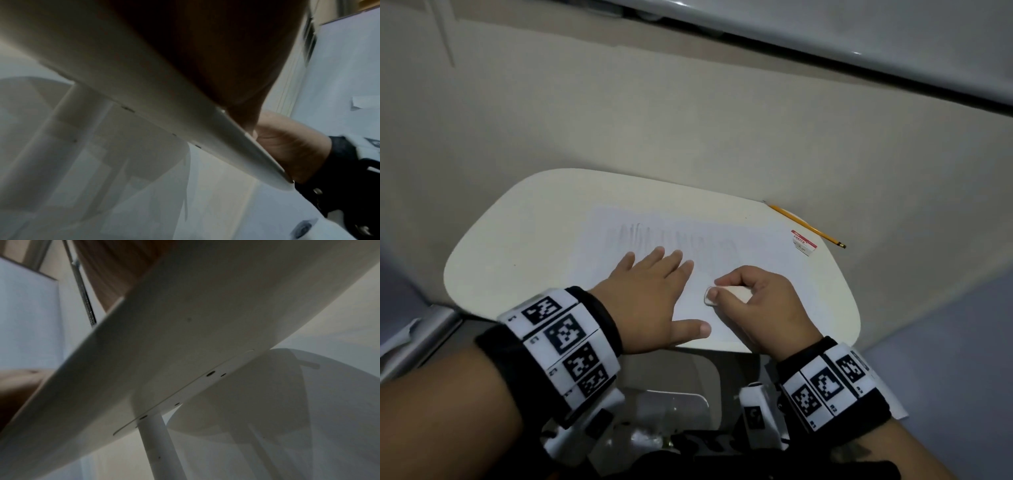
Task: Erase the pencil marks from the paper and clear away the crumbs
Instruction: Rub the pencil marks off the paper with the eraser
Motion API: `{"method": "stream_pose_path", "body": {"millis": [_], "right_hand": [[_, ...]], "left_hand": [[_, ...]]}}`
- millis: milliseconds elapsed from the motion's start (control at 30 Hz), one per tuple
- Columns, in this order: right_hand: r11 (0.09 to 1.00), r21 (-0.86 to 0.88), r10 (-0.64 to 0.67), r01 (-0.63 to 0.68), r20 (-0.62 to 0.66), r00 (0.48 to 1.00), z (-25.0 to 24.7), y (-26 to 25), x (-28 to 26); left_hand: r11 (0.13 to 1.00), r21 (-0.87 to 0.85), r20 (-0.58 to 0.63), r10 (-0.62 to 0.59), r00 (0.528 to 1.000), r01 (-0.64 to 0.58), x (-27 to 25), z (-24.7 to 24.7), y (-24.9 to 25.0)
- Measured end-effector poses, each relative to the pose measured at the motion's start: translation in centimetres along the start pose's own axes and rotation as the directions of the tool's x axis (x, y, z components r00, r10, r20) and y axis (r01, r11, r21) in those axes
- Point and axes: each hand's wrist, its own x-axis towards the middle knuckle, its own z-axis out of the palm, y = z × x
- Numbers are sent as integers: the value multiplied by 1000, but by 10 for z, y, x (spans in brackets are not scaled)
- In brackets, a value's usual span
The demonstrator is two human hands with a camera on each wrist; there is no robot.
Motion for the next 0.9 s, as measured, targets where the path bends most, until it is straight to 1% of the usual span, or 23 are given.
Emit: {"method": "stream_pose_path", "body": {"millis": [67, 133, 233, 300, 333, 400, 467, 500, 533, 633, 700, 733, 800, 867, 900], "right_hand": [[996, -77, -36, 38, 20, 999, 1, -1, -2], [992, -115, -44, 43, -9, 999, -2, -2, -3], [981, -188, 18, -42, -130, 991, -12, 2, 3], [982, -172, 55, -81, -151, 987, -15, 3, 5], [987, -144, 57, -76, -135, 989, -13, 1, 5], [993, -112, 26, -33, -62, 998, -4, -5, -1], [985, -172, -29, 30, 6, 1000, 4, -9, -7], [977, -209, -42, 43, 7, 999, 4, -7, -8], [971, -238, -37, 32, -18, 999, 1, -5, -7], [956, -283, 28, -73, -159, 987, -19, 6, -2], [953, -288, 36, -92, -193, 980, -24, 8, -2], [961, -268, 25, -72, -174, 985, -20, 4, -3], [974, -227, -35, 19, -69, 997, -7, -6, -9], [960, -266, -86, 88, 22, 996, 2, -13, -16], [953, -293, -75, 79, 24, 997, 1, -13, -16]], "left_hand": [[999, -11, -38, -39, 998, 39, 3, 7, 5], [998, -7, -58, -56, 997, 56, 4, 12, 6], [998, 1, -63, -61, 996, 61, 6, 14, 5], [998, -9, -69, -66, 995, 66, 9, 13, 4], [998, -16, -83, -68, 994, 67, 10, 13, 3], [997, -36, -132, -70, 989, 66, 11, 13, 4], [997, -52, -165, -73, 984, 65, 11, 15, 4], [996, -56, -164, -72, 984, 64, 11, 16, 4], [996, -55, -151, -71, 986, 63, 12, 16, 4], [997, -34, -108, -72, 992, 69, 13, 16, 3], [997, -21, -101, -76, 992, 74, 14, 15, 3], [997, -15, -103, -74, 992, 73, 14, 15, 3], [997, -17, -112, -70, 991, 69, 14, 17, 3], [998, -24, -122, -67, 990, 65, 14, 17, 3], [998, -26, -121, -66, 990, 63, 14, 17, 2]]}}
